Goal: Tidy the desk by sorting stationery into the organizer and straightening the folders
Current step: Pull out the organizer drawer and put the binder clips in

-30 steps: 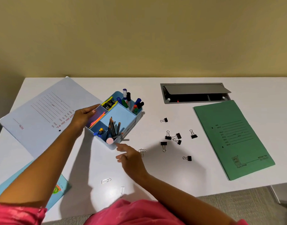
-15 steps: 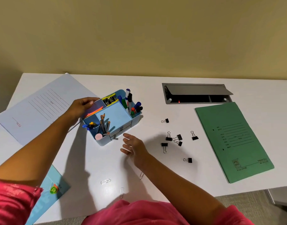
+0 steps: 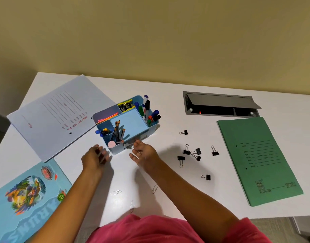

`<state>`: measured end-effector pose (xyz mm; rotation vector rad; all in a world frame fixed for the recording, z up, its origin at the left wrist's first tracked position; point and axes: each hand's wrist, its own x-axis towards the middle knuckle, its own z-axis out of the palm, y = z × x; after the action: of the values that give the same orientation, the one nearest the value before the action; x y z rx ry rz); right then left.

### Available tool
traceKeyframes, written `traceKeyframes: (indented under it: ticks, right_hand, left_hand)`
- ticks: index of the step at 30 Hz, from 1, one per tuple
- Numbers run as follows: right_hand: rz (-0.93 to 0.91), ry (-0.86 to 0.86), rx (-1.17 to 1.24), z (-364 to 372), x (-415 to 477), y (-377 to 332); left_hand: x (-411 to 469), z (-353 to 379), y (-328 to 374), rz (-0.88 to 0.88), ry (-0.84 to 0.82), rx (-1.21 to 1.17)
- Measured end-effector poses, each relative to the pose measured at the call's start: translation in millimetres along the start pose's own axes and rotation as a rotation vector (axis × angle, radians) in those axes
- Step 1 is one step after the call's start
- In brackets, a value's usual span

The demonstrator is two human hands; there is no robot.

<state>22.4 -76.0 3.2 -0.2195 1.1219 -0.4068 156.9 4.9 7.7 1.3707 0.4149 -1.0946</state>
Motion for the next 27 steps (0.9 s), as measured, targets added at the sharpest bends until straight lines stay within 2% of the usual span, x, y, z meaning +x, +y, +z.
traceKeyframes:
  ticks: [4,7,16,18,22,24,27]
  right_hand:
    - [-0.006,-0.035,0.031,-20,-4,7]
    - [-0.014,-0.072,-0.018,-38,-7,17]
    - [-0.064,0.026,-0.087,-57,-20,28]
    - [-0.194,0.085,-0.258,-65,-25,23]
    - [-0.779,0.452,-1.05,-100,-35,13]
    - [-0.878,0.589,-1.262,-117,-38,6]
    - [-0.843,0.645,-1.408,-134,-41,-7]
  left_hand:
    - [-21,-3,-34,-0.147,-0.194,0.028]
    - [-29,0,-45,-0.144,-0.212,0.033]
    - [-30,13,-60,-0.106,-0.268,0.119]
    - [-30,15,-62,-0.103,-0.255,0.109]
    - [-32,18,-63,-0.088,-0.236,0.103]
    - [-34,21,-64,-0.078,-0.22,0.101]
    - [-35,23,-66,-0.07,-0.191,0.107]
